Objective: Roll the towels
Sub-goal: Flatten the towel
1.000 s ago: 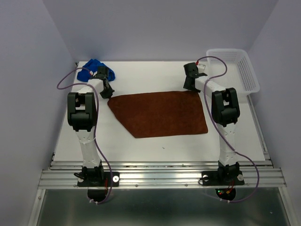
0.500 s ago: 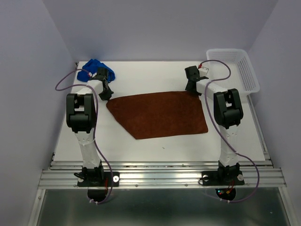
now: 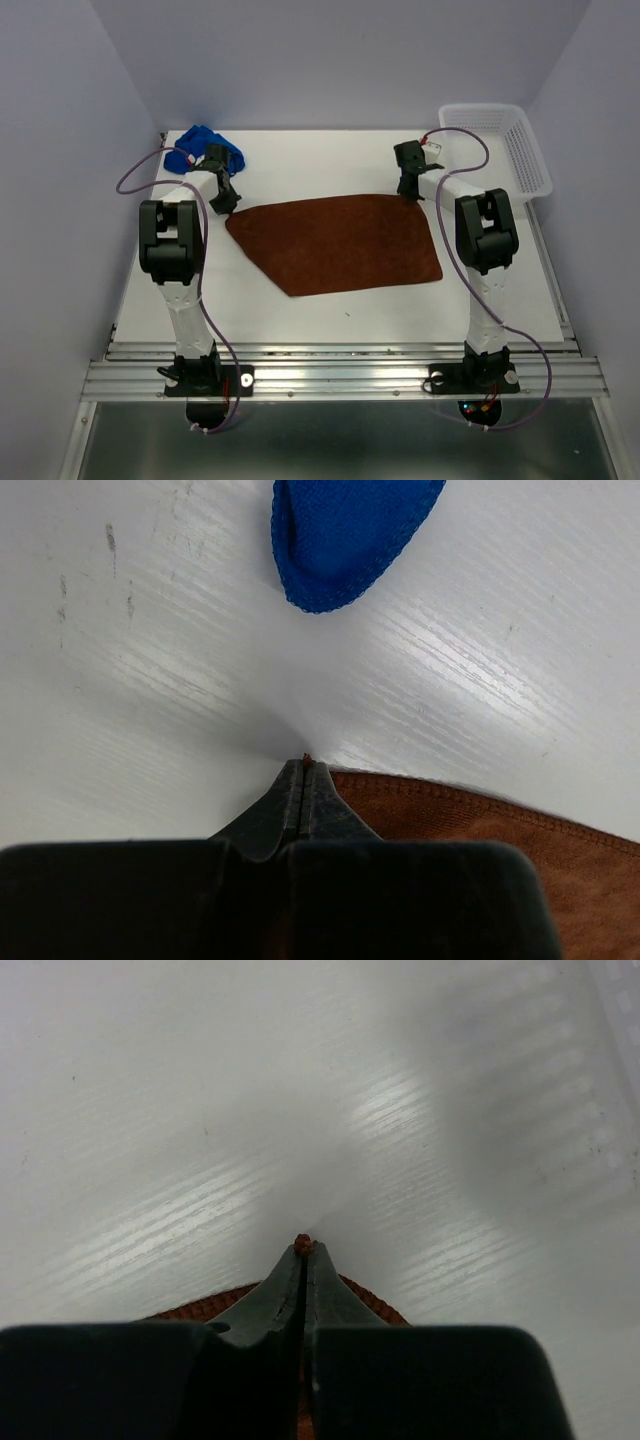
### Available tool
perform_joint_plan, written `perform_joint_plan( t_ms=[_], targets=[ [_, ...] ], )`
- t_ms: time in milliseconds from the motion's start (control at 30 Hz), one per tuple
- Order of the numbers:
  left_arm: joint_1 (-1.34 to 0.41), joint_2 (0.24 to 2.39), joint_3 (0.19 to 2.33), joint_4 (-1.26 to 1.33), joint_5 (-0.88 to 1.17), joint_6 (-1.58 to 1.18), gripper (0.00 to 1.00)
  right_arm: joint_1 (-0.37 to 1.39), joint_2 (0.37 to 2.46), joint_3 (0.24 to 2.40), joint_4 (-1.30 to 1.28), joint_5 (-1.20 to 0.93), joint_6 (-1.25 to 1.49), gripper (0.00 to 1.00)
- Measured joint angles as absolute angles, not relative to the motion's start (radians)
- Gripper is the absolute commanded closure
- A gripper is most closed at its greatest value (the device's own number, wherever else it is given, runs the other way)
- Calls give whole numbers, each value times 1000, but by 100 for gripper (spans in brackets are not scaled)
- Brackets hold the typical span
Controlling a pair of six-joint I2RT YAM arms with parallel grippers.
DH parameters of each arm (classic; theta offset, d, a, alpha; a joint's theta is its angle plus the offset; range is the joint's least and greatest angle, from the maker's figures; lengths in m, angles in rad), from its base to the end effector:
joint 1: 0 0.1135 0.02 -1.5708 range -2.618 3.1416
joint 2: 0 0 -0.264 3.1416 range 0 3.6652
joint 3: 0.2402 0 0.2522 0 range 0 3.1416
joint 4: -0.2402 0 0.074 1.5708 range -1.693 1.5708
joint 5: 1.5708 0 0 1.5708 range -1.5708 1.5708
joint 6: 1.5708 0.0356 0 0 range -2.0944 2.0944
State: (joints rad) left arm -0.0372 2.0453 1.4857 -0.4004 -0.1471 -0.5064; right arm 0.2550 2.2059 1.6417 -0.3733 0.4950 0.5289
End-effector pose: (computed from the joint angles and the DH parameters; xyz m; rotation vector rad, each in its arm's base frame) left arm 0.4426 -0.0113 0.1797 -0.6415 2.4327 -0.0344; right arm 0.4668 0.1042 0.1608 0.5171 2.3172 -0.2564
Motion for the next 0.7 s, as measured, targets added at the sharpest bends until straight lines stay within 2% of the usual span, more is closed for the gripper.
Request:
perform_joint_plan(
  t_ms=[133,267,400,700],
  targets=[
    [-37,2012,1465,-392,-146,-509,100,255,2203,1646,-378,494,488,99],
    [-37,1891,1413,-390,-147,-529,100,254,2143,1608,-379,493,441,99],
    [-37,1733,1379,-390,-151,-571,100,254,1940,1481,-371,492,414,99],
    [-38,1319,1289,-410,-146,-619,100,254,1338,1246,-301,456,388,99]
  ],
)
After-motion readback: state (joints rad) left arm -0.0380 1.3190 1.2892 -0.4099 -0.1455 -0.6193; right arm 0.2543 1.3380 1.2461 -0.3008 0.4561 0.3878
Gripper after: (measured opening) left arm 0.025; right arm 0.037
